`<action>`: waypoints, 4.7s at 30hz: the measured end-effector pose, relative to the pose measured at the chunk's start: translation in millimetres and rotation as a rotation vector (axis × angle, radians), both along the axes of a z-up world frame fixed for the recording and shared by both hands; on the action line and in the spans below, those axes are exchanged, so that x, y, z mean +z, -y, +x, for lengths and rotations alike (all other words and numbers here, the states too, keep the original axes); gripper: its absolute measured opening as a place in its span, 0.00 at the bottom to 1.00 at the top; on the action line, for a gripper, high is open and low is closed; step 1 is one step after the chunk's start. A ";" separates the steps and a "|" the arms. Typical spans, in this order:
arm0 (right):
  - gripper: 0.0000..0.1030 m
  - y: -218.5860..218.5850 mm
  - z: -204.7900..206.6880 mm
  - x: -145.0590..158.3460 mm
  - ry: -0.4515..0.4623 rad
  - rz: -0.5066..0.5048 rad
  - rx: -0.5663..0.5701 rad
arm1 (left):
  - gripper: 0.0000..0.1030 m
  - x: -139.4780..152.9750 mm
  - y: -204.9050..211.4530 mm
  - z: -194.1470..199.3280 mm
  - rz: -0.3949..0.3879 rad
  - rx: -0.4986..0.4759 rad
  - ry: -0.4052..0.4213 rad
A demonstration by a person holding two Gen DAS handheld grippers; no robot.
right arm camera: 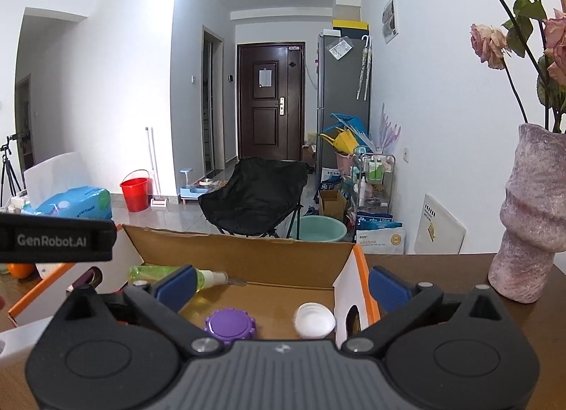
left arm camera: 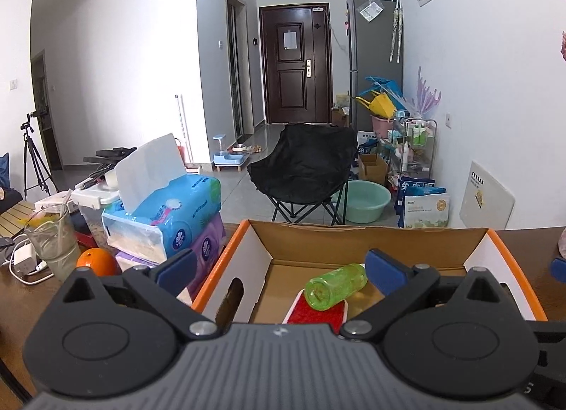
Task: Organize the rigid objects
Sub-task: 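Open both grippers to drop the spray bottle and white cap into the box, then move the left gripper to the white pill container while the right approaches the beige plug, then grasp the white cotton buds box with the left gripper while the right grasps the beige plug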
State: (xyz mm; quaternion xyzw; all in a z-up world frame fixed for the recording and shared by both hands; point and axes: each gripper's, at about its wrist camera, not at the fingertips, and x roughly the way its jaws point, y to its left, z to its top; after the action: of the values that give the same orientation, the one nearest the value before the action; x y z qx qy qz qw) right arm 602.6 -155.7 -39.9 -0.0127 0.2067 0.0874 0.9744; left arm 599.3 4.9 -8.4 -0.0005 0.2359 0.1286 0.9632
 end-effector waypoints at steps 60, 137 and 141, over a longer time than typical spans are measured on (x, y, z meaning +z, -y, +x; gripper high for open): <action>1.00 34.9 -166.1 2.7 0.014 -0.044 0.004 | 1.00 6.1 23.4 -167.2 -0.039 -0.043 0.028; 1.00 72.8 -194.1 -48.7 -0.133 -0.008 -0.125 | 0.65 -92.9 33.0 -135.0 -0.136 -0.099 -0.251; 1.00 72.8 -193.8 -49.7 -0.134 -0.009 -0.126 | 0.65 -91.7 33.9 -137.2 -0.116 -0.103 -0.247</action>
State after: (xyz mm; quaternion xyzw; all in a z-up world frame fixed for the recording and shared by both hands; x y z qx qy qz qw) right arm 408.8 -228.5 -89.7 0.0018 0.2720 0.0255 0.9620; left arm 462.1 -29.0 -100.1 -0.0282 0.3593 0.0643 0.9306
